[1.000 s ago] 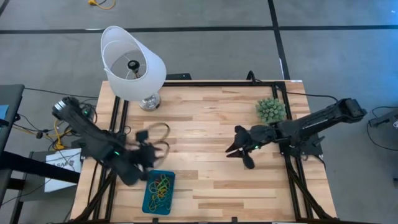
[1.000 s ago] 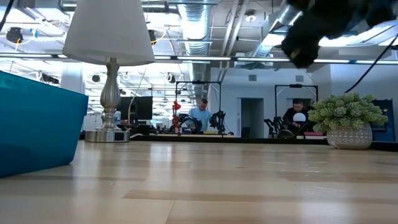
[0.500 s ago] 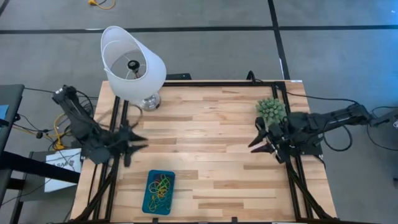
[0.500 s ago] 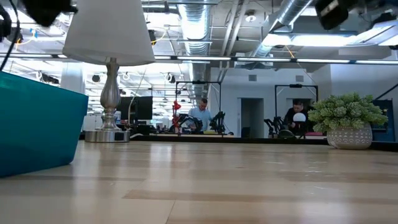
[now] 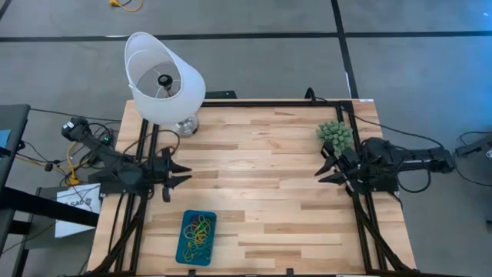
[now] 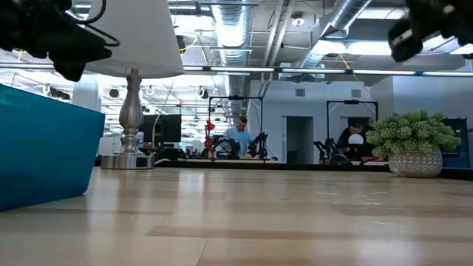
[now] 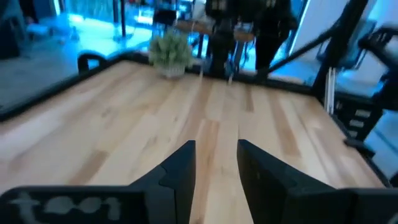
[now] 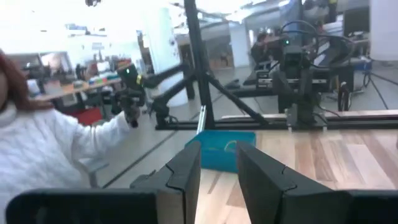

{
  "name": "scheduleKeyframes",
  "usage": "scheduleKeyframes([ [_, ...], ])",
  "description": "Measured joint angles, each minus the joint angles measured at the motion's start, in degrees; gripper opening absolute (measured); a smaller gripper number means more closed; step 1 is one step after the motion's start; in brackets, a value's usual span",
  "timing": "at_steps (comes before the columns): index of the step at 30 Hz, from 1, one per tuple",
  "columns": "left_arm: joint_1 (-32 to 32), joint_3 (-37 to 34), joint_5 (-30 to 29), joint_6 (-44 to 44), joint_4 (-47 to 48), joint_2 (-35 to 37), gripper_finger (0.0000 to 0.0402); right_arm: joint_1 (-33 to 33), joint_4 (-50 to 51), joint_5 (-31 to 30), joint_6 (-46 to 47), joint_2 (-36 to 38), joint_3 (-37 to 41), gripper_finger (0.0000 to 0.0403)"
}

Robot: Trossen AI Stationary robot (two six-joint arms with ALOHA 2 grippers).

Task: Pick and place items into bin
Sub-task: Return to Home Position

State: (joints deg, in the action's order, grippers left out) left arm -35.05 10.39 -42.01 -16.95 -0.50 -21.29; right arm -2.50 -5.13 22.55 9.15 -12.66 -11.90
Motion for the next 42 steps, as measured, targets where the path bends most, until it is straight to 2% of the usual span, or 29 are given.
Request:
scheduleKeyframes([
  [4, 2.6, -3.2, 4.4, 3.7, -0.8, 6.9, 0.0107, 2.0, -0.7, 0.1, 2.9, 5.9, 5.6, 0.0095],
  [8, 4.6, -6.7, 4.7, 5.7, -0.5, 13.8, 0.0107, 3.5, -0.9, 0.2, 4.3, 11.8, 8.9, 0.0095],
  [11, 5.4, -8.7, 5.0, 7.6, -1.5, 18.8, 0.0107, 3.9, -1.6, 1.5, 4.5, 12.5, 10.8, 0.0095],
  [14, 5.8, -9.3, 8.6, 12.8, -3.9, 21.3, 0.0107, 4.2, -2.6, 1.5, 4.5, 12.0, 11.3, 0.0095],
  [21, 5.9, -9.5, 8.4, 15.0, -4.1, 20.7, 0.0107, 4.6, 0.8, 1.1, -1.1, 12.0, 11.5, 0.0095],
  [26, 5.9, -9.5, 9.0, 20.6, -3.9, 20.4, 0.0107, 4.5, 1.2, 1.0, -1.5, 11.4, 11.5, 0.0095],
  [42, 5.9, -9.5, 8.5, 19.4, -3.6, 20.4, 0.0107, 4.5, 1.2, 1.0, -1.6, 11.4, 11.5, 0.0095],
])
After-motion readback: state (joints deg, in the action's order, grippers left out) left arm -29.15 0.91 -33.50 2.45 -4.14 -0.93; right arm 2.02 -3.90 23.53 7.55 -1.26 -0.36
